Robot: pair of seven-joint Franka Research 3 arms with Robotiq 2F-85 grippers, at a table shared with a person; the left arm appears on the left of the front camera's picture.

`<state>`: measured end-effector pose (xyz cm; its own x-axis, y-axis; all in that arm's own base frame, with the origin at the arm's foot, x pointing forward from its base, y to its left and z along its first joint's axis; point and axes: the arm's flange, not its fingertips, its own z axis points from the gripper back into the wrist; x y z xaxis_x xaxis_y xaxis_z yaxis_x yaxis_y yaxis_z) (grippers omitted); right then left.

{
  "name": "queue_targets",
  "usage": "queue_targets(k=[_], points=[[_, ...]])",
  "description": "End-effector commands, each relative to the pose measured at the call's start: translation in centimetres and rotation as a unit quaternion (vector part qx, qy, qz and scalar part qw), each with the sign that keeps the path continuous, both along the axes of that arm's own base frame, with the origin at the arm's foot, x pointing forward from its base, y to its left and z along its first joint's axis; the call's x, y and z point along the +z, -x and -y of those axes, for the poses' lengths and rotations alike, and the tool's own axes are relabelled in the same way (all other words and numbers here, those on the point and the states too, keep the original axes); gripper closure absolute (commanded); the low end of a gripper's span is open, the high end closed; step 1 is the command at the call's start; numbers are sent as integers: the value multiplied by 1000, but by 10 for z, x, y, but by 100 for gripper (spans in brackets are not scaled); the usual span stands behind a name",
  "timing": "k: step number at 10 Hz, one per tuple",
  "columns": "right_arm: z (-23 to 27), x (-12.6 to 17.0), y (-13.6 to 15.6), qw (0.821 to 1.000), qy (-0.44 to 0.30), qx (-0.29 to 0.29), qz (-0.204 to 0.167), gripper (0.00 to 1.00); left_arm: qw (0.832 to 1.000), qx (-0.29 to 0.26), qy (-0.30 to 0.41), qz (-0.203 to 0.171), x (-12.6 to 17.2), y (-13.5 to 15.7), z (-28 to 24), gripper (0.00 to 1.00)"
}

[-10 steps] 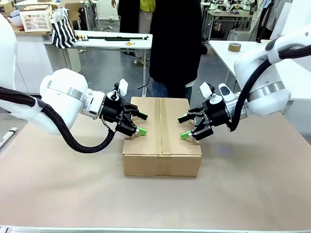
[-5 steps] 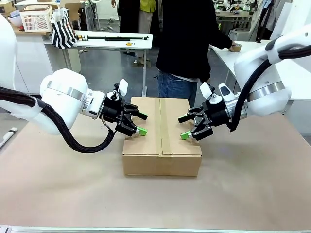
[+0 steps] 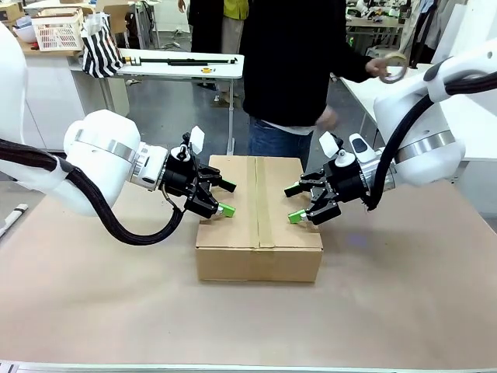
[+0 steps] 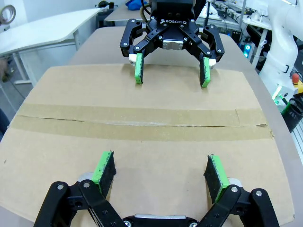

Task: Pack the gift set into the box.
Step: Press and hold the closed box until the human finishes sealing it.

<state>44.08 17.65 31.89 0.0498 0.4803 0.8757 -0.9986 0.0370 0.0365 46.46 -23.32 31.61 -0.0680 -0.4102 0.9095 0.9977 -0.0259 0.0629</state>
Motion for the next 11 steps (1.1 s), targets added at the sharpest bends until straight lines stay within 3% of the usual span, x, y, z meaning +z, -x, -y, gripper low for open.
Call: queue_targets(k=[1,11], points=[[1,-2,0,1000,2,-1,0,0,1000,0,0,-2,-2,1,0,0],[1,-2,0,1000,2,-1,0,0,1000,0,0,-2,-2,1,0,0]])
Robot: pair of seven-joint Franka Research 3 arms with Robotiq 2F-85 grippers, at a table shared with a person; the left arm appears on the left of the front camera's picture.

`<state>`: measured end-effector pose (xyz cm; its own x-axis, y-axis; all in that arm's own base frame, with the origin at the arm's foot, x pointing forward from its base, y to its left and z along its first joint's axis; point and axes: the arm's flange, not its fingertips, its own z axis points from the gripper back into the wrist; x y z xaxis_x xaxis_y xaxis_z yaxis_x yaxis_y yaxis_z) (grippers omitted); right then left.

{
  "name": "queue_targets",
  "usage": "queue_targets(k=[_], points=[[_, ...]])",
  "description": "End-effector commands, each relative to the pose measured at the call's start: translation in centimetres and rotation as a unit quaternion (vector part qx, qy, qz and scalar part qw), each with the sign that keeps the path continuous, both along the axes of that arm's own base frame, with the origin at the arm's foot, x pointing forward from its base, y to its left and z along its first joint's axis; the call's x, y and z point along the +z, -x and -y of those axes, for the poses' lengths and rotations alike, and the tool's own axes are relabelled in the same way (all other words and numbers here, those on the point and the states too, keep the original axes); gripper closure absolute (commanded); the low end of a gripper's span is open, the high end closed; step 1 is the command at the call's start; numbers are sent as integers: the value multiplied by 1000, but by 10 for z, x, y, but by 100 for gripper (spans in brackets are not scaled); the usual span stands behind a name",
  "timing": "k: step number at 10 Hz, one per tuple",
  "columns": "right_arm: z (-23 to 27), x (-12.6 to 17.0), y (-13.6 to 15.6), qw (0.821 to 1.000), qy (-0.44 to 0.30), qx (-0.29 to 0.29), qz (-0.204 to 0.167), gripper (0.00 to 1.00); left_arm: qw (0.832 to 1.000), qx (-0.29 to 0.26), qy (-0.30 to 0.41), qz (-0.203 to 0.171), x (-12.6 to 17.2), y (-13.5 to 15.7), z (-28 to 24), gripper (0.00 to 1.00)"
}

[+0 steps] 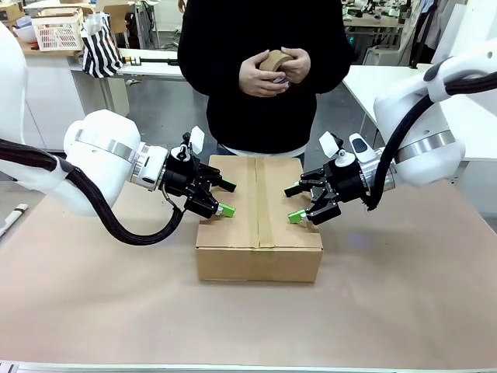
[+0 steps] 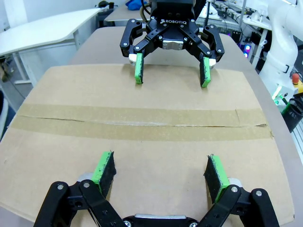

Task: Pack the gift set into the box.
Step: Press and hold the closed box until the human finishes sealing it.

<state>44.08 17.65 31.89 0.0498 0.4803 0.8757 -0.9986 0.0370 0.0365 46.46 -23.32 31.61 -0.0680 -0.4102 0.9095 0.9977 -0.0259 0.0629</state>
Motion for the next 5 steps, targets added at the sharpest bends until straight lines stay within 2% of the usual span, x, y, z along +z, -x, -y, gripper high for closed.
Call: queue_targets(k=[1,5], points=[[1,-2,0,1000,2,-1,0,0,1000,0,0,-2,-2,1,0,0],[1,-2,0,1000,2,-1,0,0,1000,0,0,-2,-2,1,0,0]])
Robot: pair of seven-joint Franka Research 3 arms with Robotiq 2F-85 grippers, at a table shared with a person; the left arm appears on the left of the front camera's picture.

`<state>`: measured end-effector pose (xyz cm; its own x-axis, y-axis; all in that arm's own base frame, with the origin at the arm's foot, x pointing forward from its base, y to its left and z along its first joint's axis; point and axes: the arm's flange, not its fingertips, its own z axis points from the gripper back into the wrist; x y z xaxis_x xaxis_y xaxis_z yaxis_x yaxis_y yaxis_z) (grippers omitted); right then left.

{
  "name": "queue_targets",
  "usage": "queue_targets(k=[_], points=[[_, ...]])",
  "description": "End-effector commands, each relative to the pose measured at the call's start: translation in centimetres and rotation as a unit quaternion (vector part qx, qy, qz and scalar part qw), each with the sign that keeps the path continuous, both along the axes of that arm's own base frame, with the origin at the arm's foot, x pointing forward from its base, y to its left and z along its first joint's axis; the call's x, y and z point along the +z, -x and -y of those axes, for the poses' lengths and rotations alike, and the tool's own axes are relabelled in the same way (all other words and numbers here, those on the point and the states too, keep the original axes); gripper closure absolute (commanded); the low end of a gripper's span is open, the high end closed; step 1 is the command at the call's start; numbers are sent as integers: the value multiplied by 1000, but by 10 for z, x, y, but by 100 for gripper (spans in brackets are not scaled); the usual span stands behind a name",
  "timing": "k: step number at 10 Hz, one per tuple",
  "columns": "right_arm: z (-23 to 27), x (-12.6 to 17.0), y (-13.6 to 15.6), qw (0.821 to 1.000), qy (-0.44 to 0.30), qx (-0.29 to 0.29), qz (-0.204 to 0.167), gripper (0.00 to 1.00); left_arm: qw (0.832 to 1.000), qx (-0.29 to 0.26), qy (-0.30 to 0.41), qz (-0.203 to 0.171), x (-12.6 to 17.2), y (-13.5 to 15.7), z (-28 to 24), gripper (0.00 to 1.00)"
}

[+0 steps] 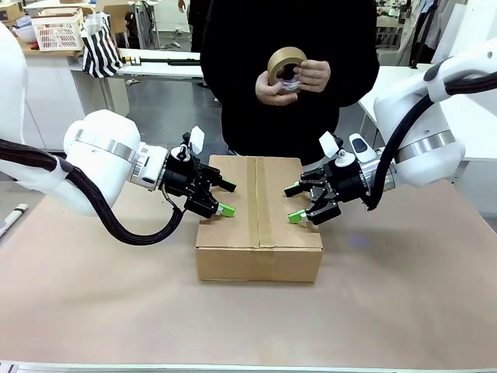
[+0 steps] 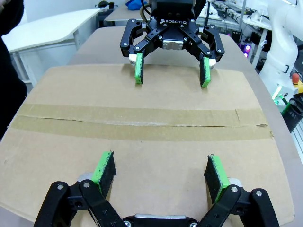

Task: Pack the gift set into the box.
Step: Press and hold the closed box until the human finishes sealing it.

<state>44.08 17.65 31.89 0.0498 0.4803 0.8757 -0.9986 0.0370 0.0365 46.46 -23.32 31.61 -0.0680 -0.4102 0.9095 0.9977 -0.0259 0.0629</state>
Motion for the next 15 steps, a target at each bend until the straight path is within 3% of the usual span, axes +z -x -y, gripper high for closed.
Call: queue_targets(k=[1,15], points=[[1,-2,0,1000,2,-1,0,0,1000,0,0,-2,-2,1,0,0],[1,-2,0,1000,2,-1,0,0,1000,0,0,-2,-2,1,0,0]])
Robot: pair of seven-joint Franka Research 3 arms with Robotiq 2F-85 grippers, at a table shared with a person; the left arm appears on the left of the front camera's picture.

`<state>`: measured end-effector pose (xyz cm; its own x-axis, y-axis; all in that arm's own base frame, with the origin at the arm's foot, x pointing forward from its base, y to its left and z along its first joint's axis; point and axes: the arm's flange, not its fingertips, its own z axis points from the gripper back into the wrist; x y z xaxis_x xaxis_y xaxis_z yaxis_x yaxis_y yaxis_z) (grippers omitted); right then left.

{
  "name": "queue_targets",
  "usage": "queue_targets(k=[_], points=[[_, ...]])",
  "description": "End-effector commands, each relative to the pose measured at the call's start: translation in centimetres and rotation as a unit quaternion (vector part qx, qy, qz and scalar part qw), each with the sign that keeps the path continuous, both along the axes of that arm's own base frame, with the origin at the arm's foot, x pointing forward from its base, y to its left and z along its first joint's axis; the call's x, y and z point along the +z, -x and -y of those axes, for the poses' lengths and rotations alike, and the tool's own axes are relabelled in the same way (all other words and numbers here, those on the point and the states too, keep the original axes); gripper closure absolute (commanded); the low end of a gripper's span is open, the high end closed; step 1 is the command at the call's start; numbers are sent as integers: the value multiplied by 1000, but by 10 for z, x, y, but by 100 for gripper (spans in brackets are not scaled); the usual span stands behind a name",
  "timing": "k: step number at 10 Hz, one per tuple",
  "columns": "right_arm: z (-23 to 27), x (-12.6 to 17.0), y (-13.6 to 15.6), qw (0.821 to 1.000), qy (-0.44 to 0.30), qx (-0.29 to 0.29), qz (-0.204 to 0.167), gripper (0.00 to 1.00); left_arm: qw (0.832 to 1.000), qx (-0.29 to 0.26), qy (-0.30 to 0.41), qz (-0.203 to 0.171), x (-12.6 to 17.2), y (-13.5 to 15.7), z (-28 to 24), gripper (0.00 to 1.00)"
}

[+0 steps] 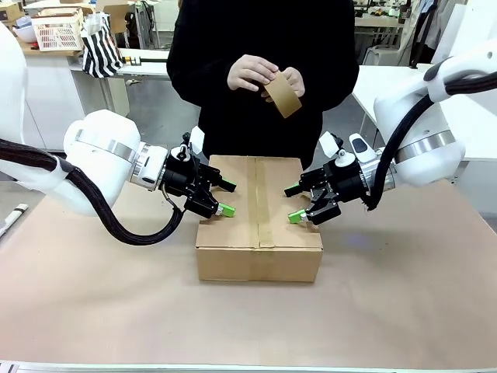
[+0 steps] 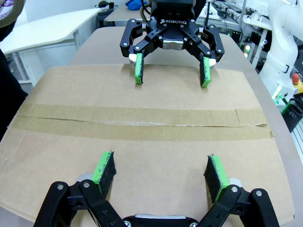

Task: Pack the gift set into the box.
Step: Press and hold the closed box until the human finishes sealing it.

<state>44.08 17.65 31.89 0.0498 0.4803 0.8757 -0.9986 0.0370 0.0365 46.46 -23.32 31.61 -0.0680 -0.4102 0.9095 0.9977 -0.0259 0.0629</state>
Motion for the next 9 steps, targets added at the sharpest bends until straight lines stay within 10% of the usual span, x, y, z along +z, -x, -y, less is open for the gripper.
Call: queue_targets(k=[1,9], points=[[1,-2,0,1000,2,-1,0,0,1000,0,0,-2,-2,1,0,0],[1,-2,0,1000,2,-1,0,0,1000,0,0,-2,-2,1,0,0]])
